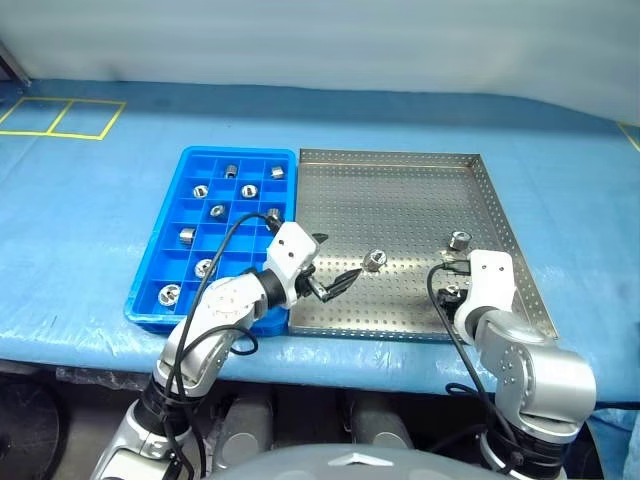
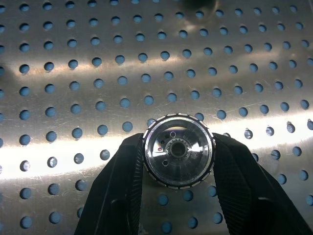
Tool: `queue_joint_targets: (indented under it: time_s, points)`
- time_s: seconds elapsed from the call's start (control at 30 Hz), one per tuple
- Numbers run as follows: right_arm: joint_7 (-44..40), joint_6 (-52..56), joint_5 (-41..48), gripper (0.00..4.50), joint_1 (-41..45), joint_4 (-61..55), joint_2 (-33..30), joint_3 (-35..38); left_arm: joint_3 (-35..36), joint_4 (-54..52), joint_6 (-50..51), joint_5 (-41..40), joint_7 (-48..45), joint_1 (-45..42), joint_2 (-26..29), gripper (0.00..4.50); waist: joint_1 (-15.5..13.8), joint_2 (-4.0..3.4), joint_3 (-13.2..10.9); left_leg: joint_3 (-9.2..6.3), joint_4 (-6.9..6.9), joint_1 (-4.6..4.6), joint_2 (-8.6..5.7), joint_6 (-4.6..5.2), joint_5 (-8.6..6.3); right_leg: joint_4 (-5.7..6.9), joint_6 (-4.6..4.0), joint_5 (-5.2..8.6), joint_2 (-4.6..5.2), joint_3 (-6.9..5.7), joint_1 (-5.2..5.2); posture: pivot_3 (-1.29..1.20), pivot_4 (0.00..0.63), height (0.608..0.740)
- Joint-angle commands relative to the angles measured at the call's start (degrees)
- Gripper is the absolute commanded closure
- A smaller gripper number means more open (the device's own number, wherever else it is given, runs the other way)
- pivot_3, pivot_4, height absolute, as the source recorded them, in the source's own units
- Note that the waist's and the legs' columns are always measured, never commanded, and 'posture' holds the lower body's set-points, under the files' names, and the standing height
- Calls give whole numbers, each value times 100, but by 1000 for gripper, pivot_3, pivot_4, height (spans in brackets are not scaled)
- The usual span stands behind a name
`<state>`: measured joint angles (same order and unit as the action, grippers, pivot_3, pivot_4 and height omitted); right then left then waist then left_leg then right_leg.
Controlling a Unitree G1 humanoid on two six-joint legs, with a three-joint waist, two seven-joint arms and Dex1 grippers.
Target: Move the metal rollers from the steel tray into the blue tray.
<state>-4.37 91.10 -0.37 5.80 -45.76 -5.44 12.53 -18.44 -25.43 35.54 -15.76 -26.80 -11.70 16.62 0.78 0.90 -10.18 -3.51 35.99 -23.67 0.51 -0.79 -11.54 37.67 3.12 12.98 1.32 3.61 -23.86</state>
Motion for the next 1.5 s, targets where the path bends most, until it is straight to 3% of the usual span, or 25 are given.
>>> queue_joint_targets:
  time_s: [0.03, 0.2, 0.47, 0.8, 1.2, 1.47, 1.5]
  points:
    - [-275, -271, 332, 2786, 217, -308, -2, -312, 161, -394, -16, 19, 80, 51, 38, 40, -1, 0, 0, -1, 0, 0, 0, 0, 0, 0, 0, 0, 0, 0, 0, 112, 150, 740]
    - [-603, -910, 742, 2786, 563, -178, -2, -859, 485, -764, 125, -70, 229, 250, 203, 40, -22, 0, 0, -5, -3, 0, 2, 0, 0, 1, -2, 1, -2, -4, 0, 174, 150, 740]
    - [-1805, -2064, 1732, 2786, 1257, 444, -216, -1917, 1697, -1877, 638, -281, 541, 551, 671, 40, -119, 2, -2, -18, -8, -2, 4, 0, 0, -2, -6, 4, -1, -18, 0, 286, 150, 740]
    - [-2445, -3165, 1986, 2786, 2007, 1886, -157, -3108, 2656, -2546, 1882, 314, 1492, 1114, 1186, 40, -544, 3, -2, -51, -13, -3, 4, -1, 0, 0, -16, 9, -1, -51, 6, 419, 150, 740]
    - [-2563, -3216, 2086, 2786, 1984, 2467, -105, -3768, 2517, -2717, 2210, 293, 1621, 1112, 1160, 40, -1100, 3, -2, -94, -40, -5, 5, -53, 22, 0, -42, 24, 0, -91, 6, 459, 150, 740]
    - [-2351, -3184, 2049, 2786, 1923, 2481, -187, -3720, 2425, -2510, 2135, 255, 1516, 939, 1201, 40, -1226, 3, -2, -94, -48, -6, 6, -60, 22, -1, -45, 26, 0, -93, 1, 423, 150, 740]
    - [-2350, -3198, 2040, 2436, 1908, 2461, -221, -3732, 2402, -2476, 2112, 249, 1499, 907, 1194, 40, -1234, 3, -2, -94, -49, -7, 5, -61, 22, -2, -45, 26, 0, -93, 1, 405, 150, 740]
